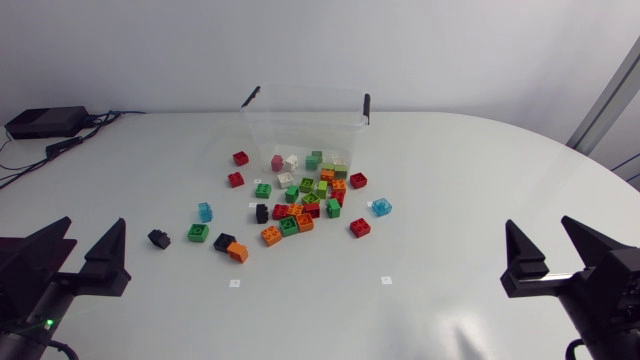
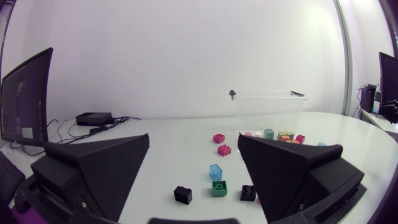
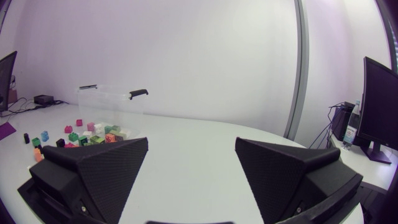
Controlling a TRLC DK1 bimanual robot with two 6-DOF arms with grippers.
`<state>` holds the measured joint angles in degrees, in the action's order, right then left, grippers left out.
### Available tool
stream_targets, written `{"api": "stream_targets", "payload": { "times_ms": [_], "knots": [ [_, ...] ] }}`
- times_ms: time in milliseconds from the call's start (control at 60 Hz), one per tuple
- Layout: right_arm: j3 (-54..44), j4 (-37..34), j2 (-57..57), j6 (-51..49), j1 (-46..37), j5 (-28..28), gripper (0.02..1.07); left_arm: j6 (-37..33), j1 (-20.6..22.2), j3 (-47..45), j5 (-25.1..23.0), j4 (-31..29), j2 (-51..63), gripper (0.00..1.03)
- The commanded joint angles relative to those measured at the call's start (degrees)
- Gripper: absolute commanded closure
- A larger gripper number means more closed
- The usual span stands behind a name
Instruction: Place the duplo bricks in the container
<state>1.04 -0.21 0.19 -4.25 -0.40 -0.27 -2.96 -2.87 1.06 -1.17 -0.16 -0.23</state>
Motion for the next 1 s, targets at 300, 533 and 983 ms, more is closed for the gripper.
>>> {"api": "stream_targets", "payload": {
  "times_ms": [300, 533, 983],
  "knots": [
    [-1.0, -0.3, -0.4, 1.2, 0.5, -0.4, 0.06, 1.0, 0.3, -1.1, 0.3, 0.0, -0.6, 0.04],
    [-1.0, -0.2, -0.4, 1.2, 0.8, -0.4, 0.06, 1.4, 0.3, -1.0, 0.2, 0.1, -0.6, 0.04],
    [2.3, -0.9, 0.0, 1.3, 1.9, -0.3, 0.06, 2.3, 1.0, 14.7, 0.3, -5.1, 17.3, 0.04]
  ]
}}
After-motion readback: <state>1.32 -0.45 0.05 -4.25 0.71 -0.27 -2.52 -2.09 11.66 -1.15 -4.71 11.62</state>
